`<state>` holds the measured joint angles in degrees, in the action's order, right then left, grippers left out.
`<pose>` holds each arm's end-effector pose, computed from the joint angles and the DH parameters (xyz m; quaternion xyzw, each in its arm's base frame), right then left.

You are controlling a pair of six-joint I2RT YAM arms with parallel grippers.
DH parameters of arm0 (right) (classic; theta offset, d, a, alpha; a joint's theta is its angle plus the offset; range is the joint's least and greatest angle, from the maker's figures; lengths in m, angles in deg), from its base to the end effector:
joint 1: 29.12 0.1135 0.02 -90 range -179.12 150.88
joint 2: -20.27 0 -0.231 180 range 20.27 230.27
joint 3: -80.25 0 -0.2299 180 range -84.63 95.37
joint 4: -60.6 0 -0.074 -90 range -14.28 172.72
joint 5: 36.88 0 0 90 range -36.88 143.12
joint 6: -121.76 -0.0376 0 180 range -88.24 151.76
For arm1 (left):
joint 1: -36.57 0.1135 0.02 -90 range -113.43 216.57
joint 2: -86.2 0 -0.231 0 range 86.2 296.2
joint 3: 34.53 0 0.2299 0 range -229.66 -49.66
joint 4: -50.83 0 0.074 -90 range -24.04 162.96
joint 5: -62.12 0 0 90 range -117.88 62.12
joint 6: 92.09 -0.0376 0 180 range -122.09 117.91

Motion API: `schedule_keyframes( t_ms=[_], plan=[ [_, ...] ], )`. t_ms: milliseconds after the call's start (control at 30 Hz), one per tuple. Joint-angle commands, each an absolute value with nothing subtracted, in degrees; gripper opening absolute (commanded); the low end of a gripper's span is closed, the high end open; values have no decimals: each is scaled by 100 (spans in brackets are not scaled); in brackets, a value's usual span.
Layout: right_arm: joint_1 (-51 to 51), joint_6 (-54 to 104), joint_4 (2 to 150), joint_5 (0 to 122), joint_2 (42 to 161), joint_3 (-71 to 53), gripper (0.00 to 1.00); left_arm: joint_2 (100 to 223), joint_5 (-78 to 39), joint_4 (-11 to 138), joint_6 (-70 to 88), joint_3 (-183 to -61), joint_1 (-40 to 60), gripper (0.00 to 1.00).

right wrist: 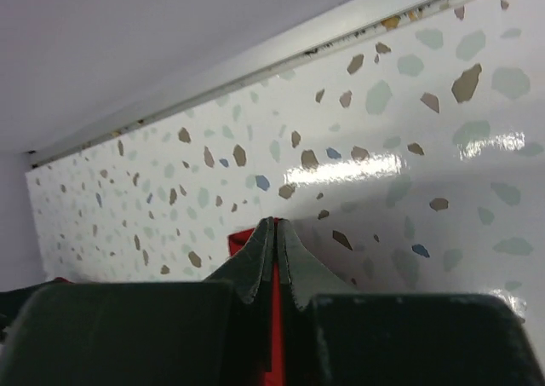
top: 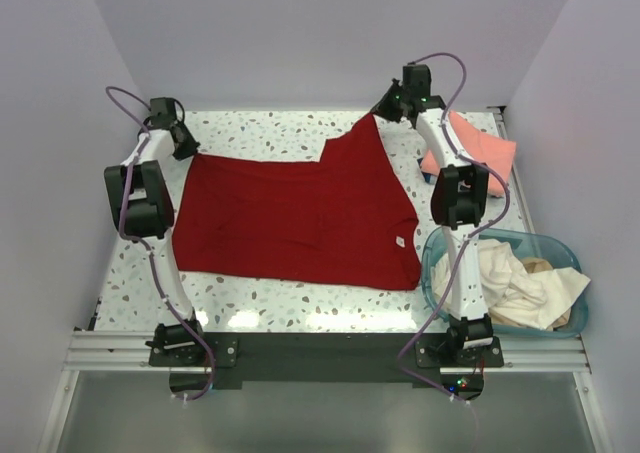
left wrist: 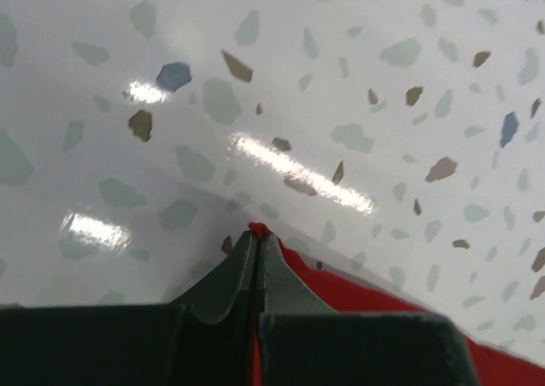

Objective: Fold and stack the t-shirts
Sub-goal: Fold the tshirt

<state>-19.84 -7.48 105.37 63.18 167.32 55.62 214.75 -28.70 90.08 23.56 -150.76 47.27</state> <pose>0.5226 0.0921 0.2064 0.1917 0.8693 0.2557 0.3770 0.4499 0.0856 0.1577 -0.2968 0.8964 -0.0361 0.3272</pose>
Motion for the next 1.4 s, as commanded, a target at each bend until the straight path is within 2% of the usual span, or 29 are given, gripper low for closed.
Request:
schedule_keyframes(
  t_ms=[0, 200, 533, 833, 1367],
  plan=[
    [-2147, -1332, 9727, 6507, 16811, 5986, 0, 21575, -2367, 8398, 2630, -15530, 4721, 0],
    [-2226, -1386, 9313, 6665, 16565, 5855, 0, 21487, -1840, 7748, 2674, -15583, 4721, 0],
    [-2217, -850, 9470, 7394, 15063, 4030, 0, 20539, -1681, 7387, 1936, -14266, 4729, 0],
    [-2209, -156, 10103, 7799, 13429, 2060, 0, 20116, -1892, 7765, 1303, -13782, 4729, 0],
    [-2217, 706, 11624, 7860, 11529, 178, 0, 19176, -3138, 8099, 476, -12692, 4729, 0]
  ],
)
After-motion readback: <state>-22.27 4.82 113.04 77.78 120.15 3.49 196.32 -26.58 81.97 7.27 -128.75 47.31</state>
